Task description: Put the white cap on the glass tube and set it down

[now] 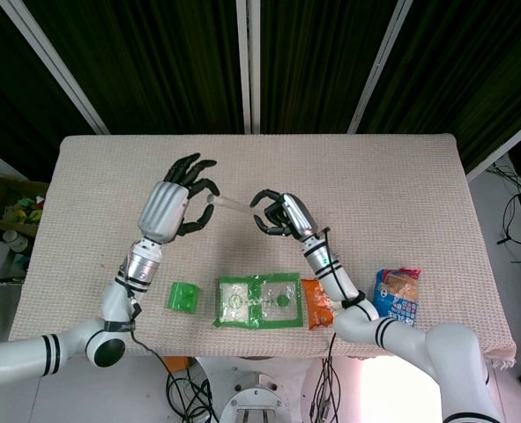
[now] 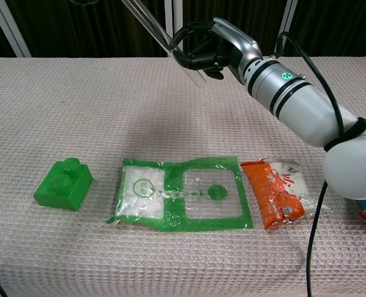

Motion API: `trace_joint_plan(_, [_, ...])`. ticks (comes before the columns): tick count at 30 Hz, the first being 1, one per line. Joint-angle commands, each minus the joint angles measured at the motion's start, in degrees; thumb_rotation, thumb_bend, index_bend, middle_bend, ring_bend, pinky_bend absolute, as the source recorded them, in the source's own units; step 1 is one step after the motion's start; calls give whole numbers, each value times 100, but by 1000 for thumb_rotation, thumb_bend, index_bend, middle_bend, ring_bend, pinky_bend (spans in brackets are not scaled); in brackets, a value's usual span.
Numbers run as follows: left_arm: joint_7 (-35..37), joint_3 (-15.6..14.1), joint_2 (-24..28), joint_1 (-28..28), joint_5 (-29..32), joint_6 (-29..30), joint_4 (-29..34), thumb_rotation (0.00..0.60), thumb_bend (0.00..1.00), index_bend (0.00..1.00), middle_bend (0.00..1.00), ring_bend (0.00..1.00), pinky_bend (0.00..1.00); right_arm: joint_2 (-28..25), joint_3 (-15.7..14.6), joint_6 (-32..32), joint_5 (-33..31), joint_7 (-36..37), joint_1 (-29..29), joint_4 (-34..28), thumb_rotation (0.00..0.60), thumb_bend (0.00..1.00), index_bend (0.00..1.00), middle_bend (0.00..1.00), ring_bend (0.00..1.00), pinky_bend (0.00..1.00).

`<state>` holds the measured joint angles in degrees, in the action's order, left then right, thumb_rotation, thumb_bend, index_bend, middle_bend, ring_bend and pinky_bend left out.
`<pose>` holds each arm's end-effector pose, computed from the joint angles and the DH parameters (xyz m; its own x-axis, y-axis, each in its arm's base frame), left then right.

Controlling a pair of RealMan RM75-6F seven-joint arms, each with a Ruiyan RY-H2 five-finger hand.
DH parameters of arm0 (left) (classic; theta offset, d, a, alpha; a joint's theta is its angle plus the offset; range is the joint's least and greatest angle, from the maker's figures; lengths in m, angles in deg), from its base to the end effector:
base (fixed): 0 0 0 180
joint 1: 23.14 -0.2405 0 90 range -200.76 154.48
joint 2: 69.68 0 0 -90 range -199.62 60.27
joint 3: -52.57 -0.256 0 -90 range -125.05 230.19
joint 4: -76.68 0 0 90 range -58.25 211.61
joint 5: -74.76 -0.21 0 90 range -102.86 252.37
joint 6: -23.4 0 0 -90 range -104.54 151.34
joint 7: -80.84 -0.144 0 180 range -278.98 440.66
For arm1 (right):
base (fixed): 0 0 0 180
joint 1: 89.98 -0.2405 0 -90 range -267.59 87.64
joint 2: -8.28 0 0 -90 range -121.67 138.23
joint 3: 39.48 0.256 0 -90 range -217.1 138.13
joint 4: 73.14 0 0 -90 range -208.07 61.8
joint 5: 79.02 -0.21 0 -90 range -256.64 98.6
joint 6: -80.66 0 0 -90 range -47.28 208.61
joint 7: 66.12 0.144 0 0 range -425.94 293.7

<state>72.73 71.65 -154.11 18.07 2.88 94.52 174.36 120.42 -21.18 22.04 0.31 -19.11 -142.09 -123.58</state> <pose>-0.0757 0.3419 0.0637 0.0205 0.0143 0.9997 0.8938 -0.4484 -0.0119 -0.0812 -0.3960 -0.0763 -0.4322 -0.4005 0.8080 -0.7813 -0.2811 -0.5573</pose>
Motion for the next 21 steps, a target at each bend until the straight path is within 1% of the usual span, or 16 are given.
trace_joint_plan(1, [8, 1, -11, 6, 9, -8, 0, 600, 560, 503, 161, 54, 104, 4, -2, -4, 7, 3, -5, 1, 600, 649, 969, 1000, 1000, 1000])
trace_joint_plan(21, [14, -2, -139, 71, 77, -60, -99, 600, 559, 503, 162, 54, 103, 79, 15, -39, 15, 116, -35, 66, 600, 649, 971, 1000, 1000, 1000])
